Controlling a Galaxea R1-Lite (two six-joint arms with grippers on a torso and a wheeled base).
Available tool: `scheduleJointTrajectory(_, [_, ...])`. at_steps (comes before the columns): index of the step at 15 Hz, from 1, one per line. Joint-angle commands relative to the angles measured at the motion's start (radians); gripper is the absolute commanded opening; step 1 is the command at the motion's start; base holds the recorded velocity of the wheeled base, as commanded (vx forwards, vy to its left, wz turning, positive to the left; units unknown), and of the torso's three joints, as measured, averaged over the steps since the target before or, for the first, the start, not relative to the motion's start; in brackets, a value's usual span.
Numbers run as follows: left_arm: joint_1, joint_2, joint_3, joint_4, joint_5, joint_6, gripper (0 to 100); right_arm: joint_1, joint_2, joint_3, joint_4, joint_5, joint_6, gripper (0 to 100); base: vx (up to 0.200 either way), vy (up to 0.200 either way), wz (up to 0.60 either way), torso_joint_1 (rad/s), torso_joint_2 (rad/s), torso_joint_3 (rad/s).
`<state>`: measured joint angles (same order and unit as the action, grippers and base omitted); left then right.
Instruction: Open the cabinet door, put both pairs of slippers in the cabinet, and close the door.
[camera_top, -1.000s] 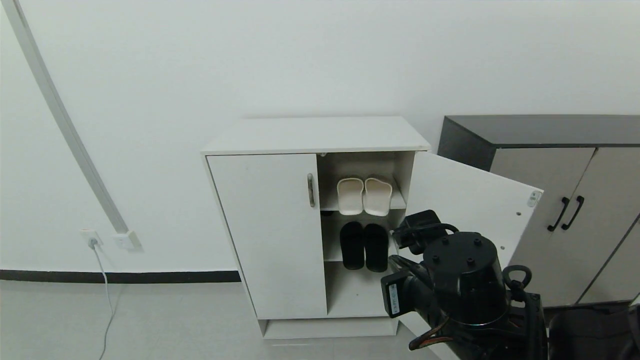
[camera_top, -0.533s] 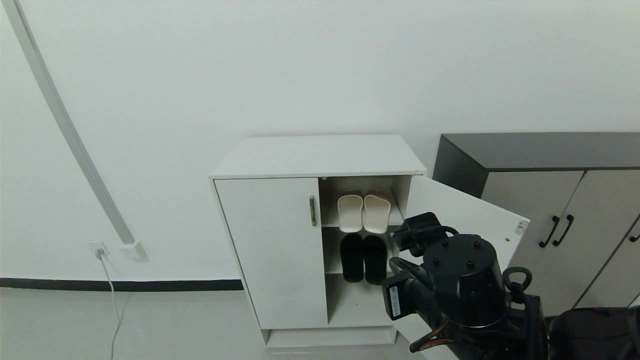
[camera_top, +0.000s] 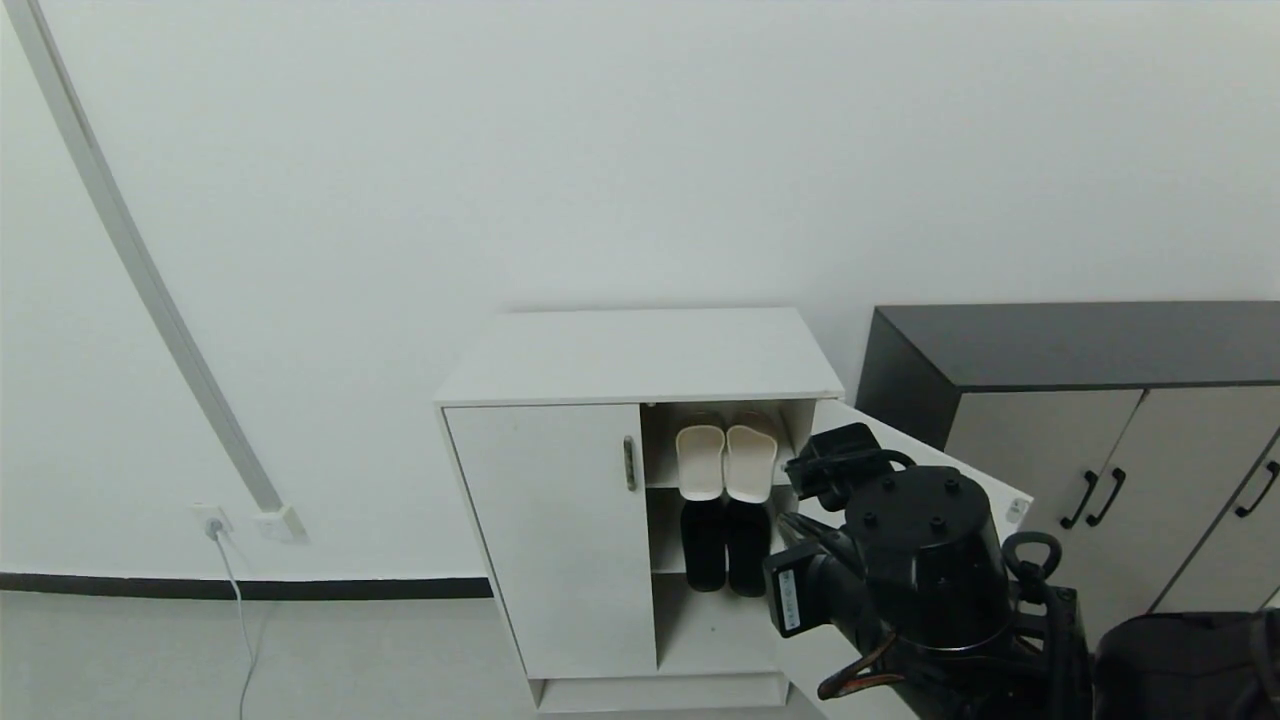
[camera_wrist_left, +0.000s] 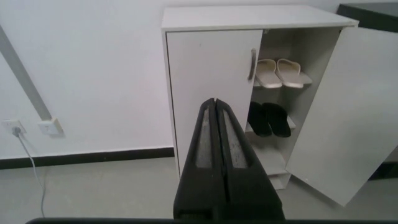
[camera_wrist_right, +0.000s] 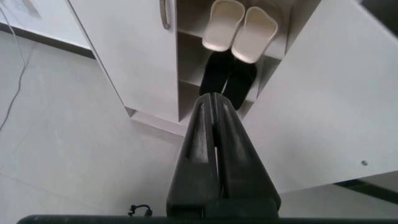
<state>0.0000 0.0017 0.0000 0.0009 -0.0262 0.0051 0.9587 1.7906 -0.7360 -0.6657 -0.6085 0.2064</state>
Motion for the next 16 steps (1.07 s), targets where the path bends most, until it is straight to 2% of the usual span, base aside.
scheduleJointTrajectory(1, [0.0, 0.0, 0.0, 0.001, 0.0, -0.001, 0, 0.0, 0.003, 0.004, 0.0, 0.0, 0.001, 0, 0.0, 0.0, 0.0, 0.251, -0.59, -0.315])
scheduleJointTrajectory(6, [0.0, 0.0, 0.0, 0.001, 0.0, -0.001, 0, -0.031, 0.001, 0.009, -0.018, 0.0, -0.001, 0, 0.0, 0.0, 0.0, 0.173, -0.38, -0.209])
scheduleJointTrajectory(13, [0.0, 0.0, 0.0, 0.001, 0.0, -0.001, 0, -0.032, 0.009, 0.015, -0.017, 0.004, -0.001, 0, 0.0, 0.0, 0.0, 0.003, -0.01, -0.005])
scheduleJointTrajectory(16, [0.0, 0.0, 0.0, 0.001, 0.0, -0.001, 0, -0.032, 0.007, 0.021, -0.017, 0.018, -0.002, 0, 0.0, 0.0, -0.6, 0.004, 0.0, 0.004])
